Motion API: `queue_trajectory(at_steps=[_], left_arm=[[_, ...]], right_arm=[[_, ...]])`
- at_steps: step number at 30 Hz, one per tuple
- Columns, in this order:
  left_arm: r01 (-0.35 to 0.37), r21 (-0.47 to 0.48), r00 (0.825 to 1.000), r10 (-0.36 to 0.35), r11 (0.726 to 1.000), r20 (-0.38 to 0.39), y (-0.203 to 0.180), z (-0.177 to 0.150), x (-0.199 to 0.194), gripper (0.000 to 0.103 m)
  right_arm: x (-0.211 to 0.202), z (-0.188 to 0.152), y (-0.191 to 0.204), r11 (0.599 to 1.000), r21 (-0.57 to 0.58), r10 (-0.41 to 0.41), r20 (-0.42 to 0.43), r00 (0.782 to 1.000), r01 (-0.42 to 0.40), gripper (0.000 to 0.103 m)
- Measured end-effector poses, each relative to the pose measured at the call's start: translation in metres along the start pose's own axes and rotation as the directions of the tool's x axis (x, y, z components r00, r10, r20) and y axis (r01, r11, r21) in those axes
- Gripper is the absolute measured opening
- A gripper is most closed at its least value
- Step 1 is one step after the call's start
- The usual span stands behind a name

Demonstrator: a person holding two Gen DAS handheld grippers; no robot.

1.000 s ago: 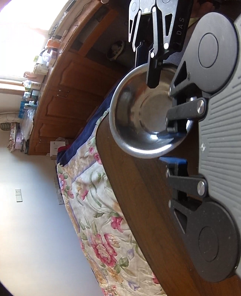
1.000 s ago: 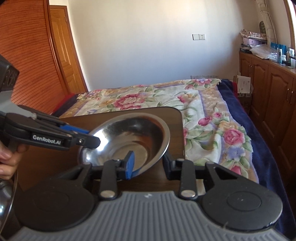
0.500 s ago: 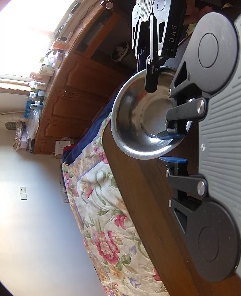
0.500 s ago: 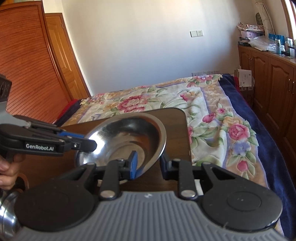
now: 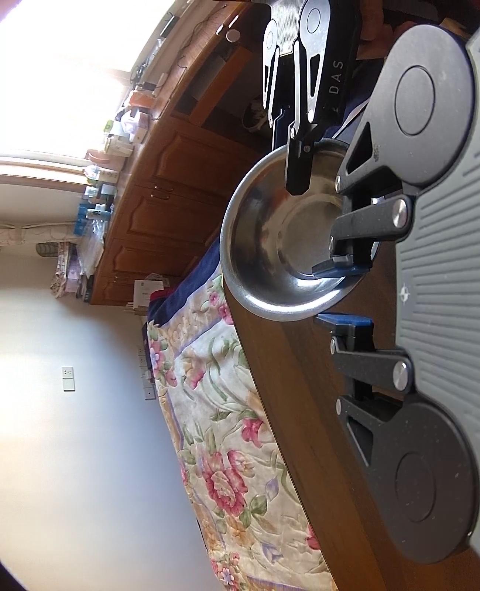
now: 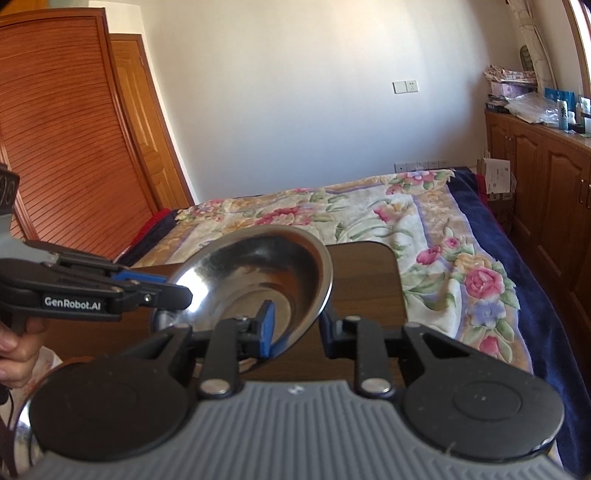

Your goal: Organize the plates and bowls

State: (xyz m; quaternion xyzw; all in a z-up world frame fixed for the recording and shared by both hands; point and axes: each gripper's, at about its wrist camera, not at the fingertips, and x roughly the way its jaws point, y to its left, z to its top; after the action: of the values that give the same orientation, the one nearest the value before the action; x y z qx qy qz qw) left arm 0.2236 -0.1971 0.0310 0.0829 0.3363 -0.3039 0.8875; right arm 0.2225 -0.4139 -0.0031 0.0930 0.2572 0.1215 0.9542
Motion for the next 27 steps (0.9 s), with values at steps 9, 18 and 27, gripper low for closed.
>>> queue_trajectory(at_steps=[9,18,27], left_arm=[[-0.013,-0.003,0.999,0.013,1.000,0.036,0.010,-0.013,-0.041,0.023],[-0.032,0.001,0.999,0.032,0.999,0.042,0.016,-0.038,-0.069,0.023],[-0.042,-0.024,0.998,0.043,0.999,0.050,0.021,-0.072,-0.098,0.024]], right_arm=[[-0.015,0.002,0.026,0.999,-0.022,0.030,0.002,1.000,-0.030,0.028],[-0.026,-0.004,0.053,0.997,-0.046,0.054,-0.007,0.999,-0.054,0.028],[-0.037,-0.019,0.082,0.994,-0.074,0.078,-0.030,0.997,-0.080,0.028]])
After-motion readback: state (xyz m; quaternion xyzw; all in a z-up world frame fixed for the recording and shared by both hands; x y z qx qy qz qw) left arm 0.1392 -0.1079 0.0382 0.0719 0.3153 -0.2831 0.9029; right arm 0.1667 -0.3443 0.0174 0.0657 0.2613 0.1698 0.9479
